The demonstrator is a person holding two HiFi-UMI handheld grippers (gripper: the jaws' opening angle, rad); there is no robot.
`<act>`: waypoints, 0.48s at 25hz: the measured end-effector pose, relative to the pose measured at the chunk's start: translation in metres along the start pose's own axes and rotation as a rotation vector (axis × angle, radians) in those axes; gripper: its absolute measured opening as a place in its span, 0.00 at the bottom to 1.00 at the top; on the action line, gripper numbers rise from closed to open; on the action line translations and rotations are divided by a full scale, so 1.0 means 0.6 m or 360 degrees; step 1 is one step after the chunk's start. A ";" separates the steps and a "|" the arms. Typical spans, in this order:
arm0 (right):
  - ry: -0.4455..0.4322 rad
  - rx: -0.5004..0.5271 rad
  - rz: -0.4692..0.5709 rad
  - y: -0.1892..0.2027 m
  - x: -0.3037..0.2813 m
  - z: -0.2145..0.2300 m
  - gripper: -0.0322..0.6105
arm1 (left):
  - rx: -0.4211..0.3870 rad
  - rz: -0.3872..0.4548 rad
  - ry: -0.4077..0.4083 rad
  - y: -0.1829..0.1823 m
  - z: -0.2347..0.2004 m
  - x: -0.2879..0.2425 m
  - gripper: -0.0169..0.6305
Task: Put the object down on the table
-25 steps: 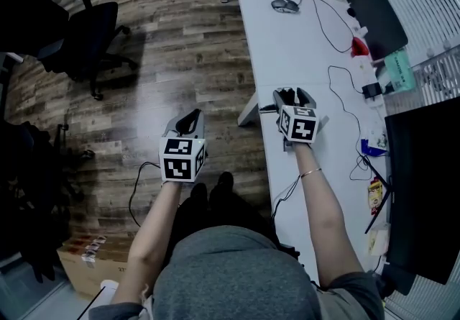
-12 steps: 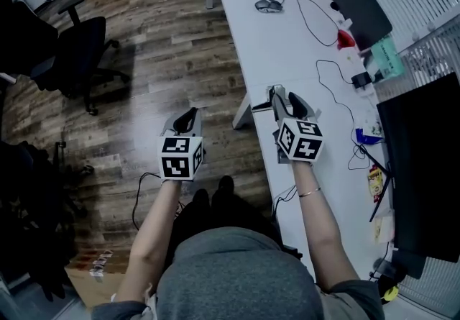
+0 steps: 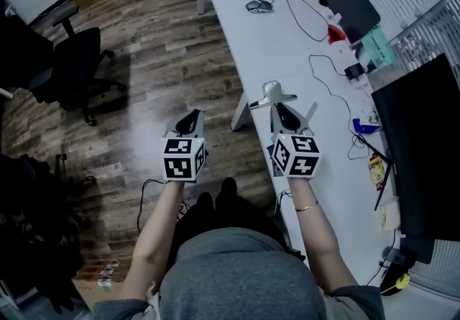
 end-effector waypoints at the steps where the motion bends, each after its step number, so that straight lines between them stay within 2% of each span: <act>1: 0.0009 -0.0002 0.0007 0.001 0.007 -0.003 0.09 | -0.0003 0.0002 0.0007 0.000 0.001 0.002 0.07; 3: 0.0021 -0.0012 0.0021 0.001 0.019 -0.008 0.06 | -0.0012 0.0007 0.0018 -0.002 0.001 0.005 0.07; 12: 0.0014 -0.0064 0.0024 0.014 0.063 -0.026 0.06 | -0.0048 0.0036 0.0078 -0.008 0.017 0.018 0.07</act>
Point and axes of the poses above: the fingertips, and each gripper's own axes: x backward along the fingers, z to its right, y out of its underside, the point moved 4 cm from there along x, backward along the fingers
